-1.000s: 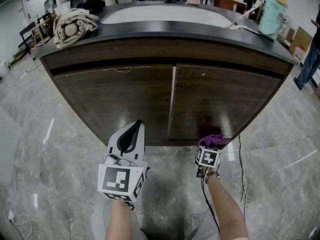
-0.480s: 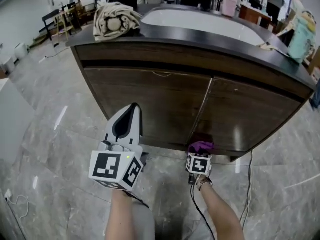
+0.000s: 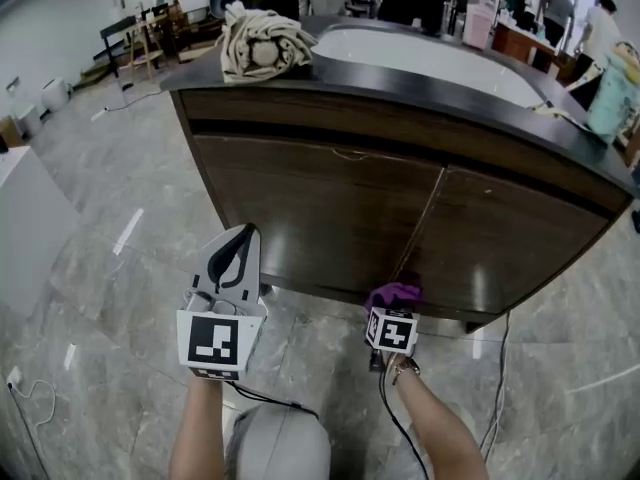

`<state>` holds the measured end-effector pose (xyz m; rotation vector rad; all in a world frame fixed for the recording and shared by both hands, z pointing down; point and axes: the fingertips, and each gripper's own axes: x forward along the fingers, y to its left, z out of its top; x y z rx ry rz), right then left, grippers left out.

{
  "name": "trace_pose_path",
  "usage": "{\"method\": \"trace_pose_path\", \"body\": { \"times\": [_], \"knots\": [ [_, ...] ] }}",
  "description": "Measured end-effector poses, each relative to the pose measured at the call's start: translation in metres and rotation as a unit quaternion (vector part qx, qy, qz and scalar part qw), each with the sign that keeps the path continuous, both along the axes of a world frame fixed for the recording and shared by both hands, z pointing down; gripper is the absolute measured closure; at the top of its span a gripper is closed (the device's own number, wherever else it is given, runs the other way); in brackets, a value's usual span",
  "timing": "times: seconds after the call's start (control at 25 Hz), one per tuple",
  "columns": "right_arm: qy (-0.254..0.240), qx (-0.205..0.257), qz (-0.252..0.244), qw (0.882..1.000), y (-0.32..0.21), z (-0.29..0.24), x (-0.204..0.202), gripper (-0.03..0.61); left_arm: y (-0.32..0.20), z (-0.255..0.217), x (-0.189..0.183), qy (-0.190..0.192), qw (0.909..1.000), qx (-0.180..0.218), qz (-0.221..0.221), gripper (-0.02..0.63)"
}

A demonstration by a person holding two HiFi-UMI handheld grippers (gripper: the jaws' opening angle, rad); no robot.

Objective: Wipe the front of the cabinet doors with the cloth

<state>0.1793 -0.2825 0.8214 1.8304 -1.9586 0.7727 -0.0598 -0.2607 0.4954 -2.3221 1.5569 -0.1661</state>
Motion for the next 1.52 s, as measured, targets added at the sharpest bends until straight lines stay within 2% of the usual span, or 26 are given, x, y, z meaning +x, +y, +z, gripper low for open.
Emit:
{"method": "trace_pose_path", "body": {
  "times": [0.12, 0.2, 0.28, 0.36, 0.52, 0.64, 0.72, 0.84, 1.0, 1.08, 1.2, 1.4, 1.52],
  "knots": [
    [-0.017, -0.004, 0.006, 1.000, 0.000, -0.006, 0.000, 0.463, -0.006, 0.010, -0.023, 0.061, 0.9977, -0.022, -0.018, 0.611],
    [0.000, -0.004, -0.005, 1.000, 0.003, -0.002, 0.001, 0.463, -0.019, 0.020, -0.037, 0.094, 0.9942, -0.046, -0.028, 0.611],
    [0.028, 0.003, -0.018, 0.999, 0.004, 0.003, 0.002, 0.463, -0.032, 0.026, -0.051, 0.152, 0.9854, -0.072, -0.027, 0.611],
    [0.047, 0.010, -0.027, 0.998, 0.006, 0.005, -0.001, 0.463, -0.033, 0.025, -0.060, 0.194, 0.9778, -0.075, -0.023, 0.611],
    [0.062, 0.043, -0.081, 0.994, 0.002, -0.013, -0.037, 0.463, 0.010, -0.003, -0.047, 0.208, 0.9766, -0.048, 0.027, 0.611],
    [0.071, 0.105, -0.124, 0.984, 0.001, -0.059, -0.068, 0.463, 0.050, -0.028, -0.016, 0.218, 0.9724, -0.042, 0.070, 0.611],
    [0.068, 0.156, -0.148, 0.974, 0.003, -0.103, -0.086, 0.463, 0.074, -0.042, 0.005, 0.210, 0.9722, -0.037, 0.097, 0.611],
    [0.062, 0.223, -0.198, 0.953, 0.004, -0.172, -0.121, 0.463, 0.094, -0.059, 0.024, 0.173, 0.9766, -0.029, 0.125, 0.611],
    [0.025, 0.285, -0.238, 0.928, -0.005, -0.251, -0.175, 0.463, 0.081, -0.069, -0.001, 0.182, 0.9802, -0.003, 0.078, 0.611],
    [0.009, 0.298, -0.252, 0.921, -0.011, -0.277, -0.200, 0.463, 0.071, -0.062, -0.019, 0.179, 0.9824, 0.001, 0.053, 0.611],
    [0.008, 0.304, -0.279, 0.911, -0.016, -0.307, -0.236, 0.463, 0.060, -0.036, -0.046, 0.185, 0.9823, -0.013, 0.024, 0.611],
    [-0.004, 0.309, -0.311, 0.899, -0.035, -0.350, -0.293, 0.463, 0.053, -0.042, -0.081, 0.217, 0.9762, -0.007, 0.003, 0.611],
    [-0.008, 0.294, -0.327, 0.898, -0.048, -0.357, -0.323, 0.463, 0.055, -0.043, -0.091, 0.243, 0.9699, 0.006, -0.005, 0.611]
  ]
}}
